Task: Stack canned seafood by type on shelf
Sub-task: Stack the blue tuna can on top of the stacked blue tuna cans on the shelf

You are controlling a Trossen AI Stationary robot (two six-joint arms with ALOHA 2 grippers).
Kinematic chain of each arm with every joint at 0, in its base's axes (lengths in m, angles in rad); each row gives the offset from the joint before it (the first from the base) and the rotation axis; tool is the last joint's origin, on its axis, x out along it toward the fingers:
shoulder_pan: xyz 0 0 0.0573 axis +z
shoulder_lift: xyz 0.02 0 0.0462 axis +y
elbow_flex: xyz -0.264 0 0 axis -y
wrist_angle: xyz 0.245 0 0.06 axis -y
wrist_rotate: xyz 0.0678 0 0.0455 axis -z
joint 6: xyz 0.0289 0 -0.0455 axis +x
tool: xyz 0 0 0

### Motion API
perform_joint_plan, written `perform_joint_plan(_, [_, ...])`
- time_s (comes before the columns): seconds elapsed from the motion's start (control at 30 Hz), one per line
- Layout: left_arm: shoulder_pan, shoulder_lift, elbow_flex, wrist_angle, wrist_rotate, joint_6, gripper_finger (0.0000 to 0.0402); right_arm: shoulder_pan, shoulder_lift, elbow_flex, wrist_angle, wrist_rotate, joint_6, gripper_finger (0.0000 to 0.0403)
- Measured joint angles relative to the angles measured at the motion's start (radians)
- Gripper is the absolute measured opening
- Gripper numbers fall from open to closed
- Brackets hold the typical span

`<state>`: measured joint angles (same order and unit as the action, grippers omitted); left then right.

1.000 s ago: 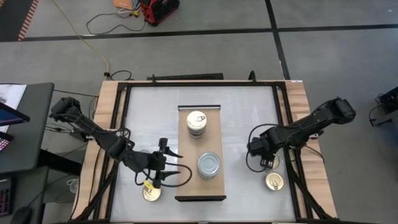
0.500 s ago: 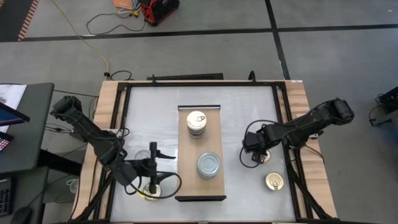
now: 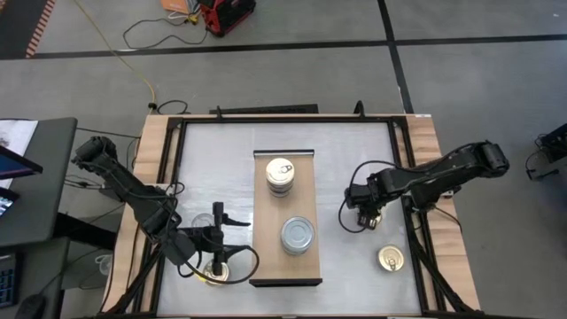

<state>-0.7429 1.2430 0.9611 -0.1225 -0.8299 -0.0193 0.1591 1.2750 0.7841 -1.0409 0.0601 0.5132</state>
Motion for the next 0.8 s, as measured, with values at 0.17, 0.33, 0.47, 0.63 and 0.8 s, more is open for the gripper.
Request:
perform_joint_plan(0.17, [0.001, 0.0, 0.0, 0.0, -0.004, 0.007, 0.0257, -0.04, -0.057, 0.0, 0.003, -0.032, -0.123, 0.0158])
perform_joint_plan(0.33, [0.001, 0.0, 0.0, -0.009, -0.008, 0.011, 0.0257, -0.137, -0.073, -0.004, 0.03, -0.127, -0.272, 0.0139])
perform_joint_plan(0.47, [0.001, 0.0, 0.0, -0.04, -0.008, 0.01, 0.0257, -0.21, -0.049, -0.023, 0.053, -0.194, -0.342, 0.0123])
perform_joint_plan(0.63, [0.001, 0.0, 0.0, -0.068, -0.019, 0.005, 0.0257, -0.222, -0.025, -0.024, 0.056, -0.198, -0.426, 0.0124])
perform_joint_plan(0.8, [0.001, 0.0, 0.0, -0.077, -0.035, 0.002, 0.0257, -0.223, -0.005, -0.023, 0.052, -0.197, -0.456, 0.0121])
